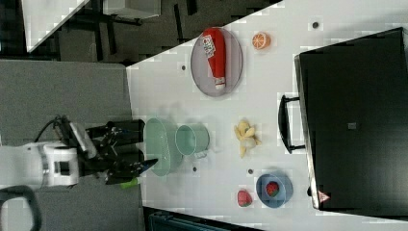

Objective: Pick Banana and place it in mug.

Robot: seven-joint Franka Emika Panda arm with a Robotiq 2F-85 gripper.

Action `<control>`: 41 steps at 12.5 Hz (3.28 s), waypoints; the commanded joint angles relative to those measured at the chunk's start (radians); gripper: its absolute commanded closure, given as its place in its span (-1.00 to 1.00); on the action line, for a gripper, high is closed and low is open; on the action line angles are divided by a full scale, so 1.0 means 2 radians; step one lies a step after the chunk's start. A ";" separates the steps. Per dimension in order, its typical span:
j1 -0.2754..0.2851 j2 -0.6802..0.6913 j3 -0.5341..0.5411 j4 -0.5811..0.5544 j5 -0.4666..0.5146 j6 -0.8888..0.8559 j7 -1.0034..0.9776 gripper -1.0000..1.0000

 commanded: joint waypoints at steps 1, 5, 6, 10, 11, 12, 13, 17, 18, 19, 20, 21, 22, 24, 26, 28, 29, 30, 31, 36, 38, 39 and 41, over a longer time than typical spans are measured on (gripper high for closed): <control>-0.007 0.051 0.005 -0.042 -0.007 0.056 -0.085 -1.00; -0.007 0.107 0.005 -0.091 -0.007 0.172 -0.198 -1.00; -0.007 0.121 0.005 -0.103 -0.007 0.205 -0.233 -1.00; -0.007 0.182 0.006 -0.143 -0.007 0.295 -0.376 -1.00; -0.007 0.199 0.007 -0.147 -0.007 0.305 -0.385 -1.00; -0.007 0.217 0.007 -0.149 -0.007 0.312 -0.385 -1.00; -0.007 0.235 0.009 -0.149 -0.007 0.315 -0.385 -1.00; -0.007 0.298 0.015 -0.148 -0.007 0.366 -0.385 -1.00; -0.007 0.309 0.016 -0.148 -0.007 0.387 -0.385 -1.00; -0.007 0.319 0.016 -0.150 -0.007 0.396 -0.385 -1.00; -0.007 0.331 0.018 -0.149 -0.007 0.398 -0.385 -1.00; -0.007 0.333 0.017 -0.151 -0.007 0.400 -0.385 -1.00; -0.007 0.333 0.018 -0.152 -0.007 0.400 -0.385 -0.79; -0.007 0.332 0.018 -0.153 -0.006 0.402 -0.385 -0.18; -0.008 0.327 0.018 -0.151 -0.006 0.402 -0.385 0.30; -0.009 0.306 0.017 -0.148 -0.005 0.402 -0.385 0.30; -0.010 0.280 0.017 -0.145 -0.005 0.400 -0.385 0.30; -0.010 0.258 0.017 -0.145 -0.005 0.398 -0.384 0.30; -0.010 0.234 0.017 -0.144 -0.005 0.395 -0.380 0.30; -0.003 0.121 0.028 -0.105 -0.005 0.230 -0.375 0.30; -0.002 0.090 0.040 -0.070 -0.005 0.164 -0.345 0.30; -0.001 0.075 0.049 -0.055 -0.005 0.135 -0.327 0.30; 0.002 0.056 0.074 -0.032 -0.005 0.099 -0.298 0.30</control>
